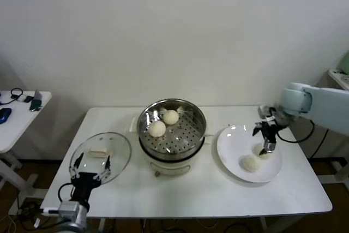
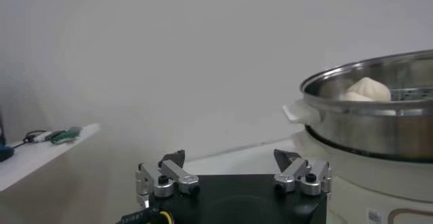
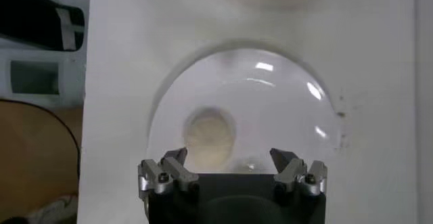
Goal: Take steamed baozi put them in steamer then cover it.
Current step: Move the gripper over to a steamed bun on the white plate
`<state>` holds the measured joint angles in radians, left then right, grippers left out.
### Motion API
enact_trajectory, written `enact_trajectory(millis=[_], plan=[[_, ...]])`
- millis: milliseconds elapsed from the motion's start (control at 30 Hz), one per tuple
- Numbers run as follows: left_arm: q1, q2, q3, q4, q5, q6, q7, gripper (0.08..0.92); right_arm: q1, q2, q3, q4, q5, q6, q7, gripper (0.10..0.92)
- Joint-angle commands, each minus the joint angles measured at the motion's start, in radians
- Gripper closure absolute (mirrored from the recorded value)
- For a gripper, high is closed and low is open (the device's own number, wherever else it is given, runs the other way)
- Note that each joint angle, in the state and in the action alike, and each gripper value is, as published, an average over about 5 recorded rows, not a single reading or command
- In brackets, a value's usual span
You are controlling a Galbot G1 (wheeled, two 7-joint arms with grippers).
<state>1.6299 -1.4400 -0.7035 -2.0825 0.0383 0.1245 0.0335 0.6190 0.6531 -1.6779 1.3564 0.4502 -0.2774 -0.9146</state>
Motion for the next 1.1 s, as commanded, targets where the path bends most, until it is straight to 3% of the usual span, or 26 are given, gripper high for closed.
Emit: enact_trajectory(millis=[33, 800, 1100], plan=[[0.002, -0.001, -0.004, 0.005, 0.000, -0.002, 0.000, 0.177, -0.179, -0.016, 0.097, -0.022, -0.085, -0.016, 0.030, 0.203], [0.011, 0.002, 0.004, -0.007, 0.003, -0.002, -0.001, 0.177, -0.291, 0.065, 0.187, -0.104, -0.146, -0.050, 0.080, 0.208], [0.008, 0.002, 0.003, -0.006, 0.002, 0.000, -0.003, 0.177, -0.275, 0.062, 0.194, -0.102, -0.140, -0.043, 0.071, 0.310]])
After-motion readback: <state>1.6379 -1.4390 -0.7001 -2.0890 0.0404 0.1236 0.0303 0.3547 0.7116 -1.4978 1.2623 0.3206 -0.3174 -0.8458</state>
